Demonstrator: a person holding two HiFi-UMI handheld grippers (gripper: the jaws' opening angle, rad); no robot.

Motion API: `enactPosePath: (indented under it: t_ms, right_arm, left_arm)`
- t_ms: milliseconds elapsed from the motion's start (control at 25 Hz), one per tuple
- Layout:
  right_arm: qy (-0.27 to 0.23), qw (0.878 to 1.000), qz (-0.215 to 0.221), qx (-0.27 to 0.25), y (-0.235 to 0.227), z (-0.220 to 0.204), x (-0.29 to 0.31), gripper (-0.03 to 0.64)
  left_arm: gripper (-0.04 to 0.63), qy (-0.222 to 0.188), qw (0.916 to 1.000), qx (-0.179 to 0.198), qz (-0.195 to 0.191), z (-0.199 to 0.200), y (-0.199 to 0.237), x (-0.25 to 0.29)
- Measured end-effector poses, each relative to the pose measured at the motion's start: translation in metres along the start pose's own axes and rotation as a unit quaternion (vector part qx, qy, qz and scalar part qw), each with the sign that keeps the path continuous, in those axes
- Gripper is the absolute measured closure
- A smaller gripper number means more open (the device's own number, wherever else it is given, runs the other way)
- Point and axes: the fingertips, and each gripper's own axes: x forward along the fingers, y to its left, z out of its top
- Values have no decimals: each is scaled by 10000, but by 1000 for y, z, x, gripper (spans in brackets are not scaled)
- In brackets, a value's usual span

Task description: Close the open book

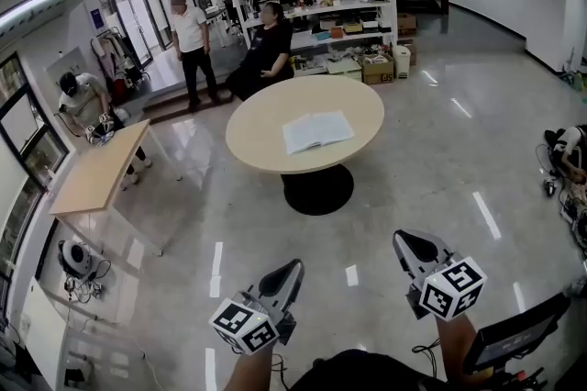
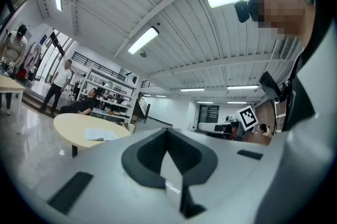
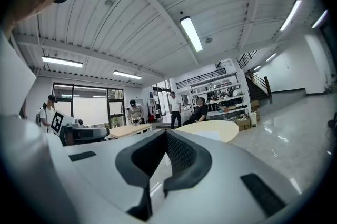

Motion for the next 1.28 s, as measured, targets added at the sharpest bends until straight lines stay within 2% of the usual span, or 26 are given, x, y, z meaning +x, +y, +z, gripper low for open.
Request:
enactPosePath:
  t_ms: [400, 600, 720, 960, 1080, 1280]
  right_arm:
    - [28, 10000, -48, 5, 0, 3, 8, 624]
    - [-11, 10000, -38, -35, 17, -2, 26, 624]
    - [-67, 9998, -175, -54, 18, 0, 34, 624]
    - [15, 9994, -347, 27, 2, -3, 81, 624]
    - [46, 9996, -265, 37, -15, -5, 119, 624]
    - [84, 10000, 27, -31, -69, 7, 198, 624]
  left_arm:
    - [601, 2, 9999, 7, -102, 5, 5, 7]
    - [601, -46, 9998, 10, -182, 5, 29, 0]
    - [601, -25, 9996, -51, -280, 4, 41, 3]
    - [601, 103, 9990, -236, -362, -3, 91, 29]
    - [601, 124, 9992, -127, -351, -1, 120, 53]
    - [601, 103, 9998, -143, -87, 9, 178, 120]
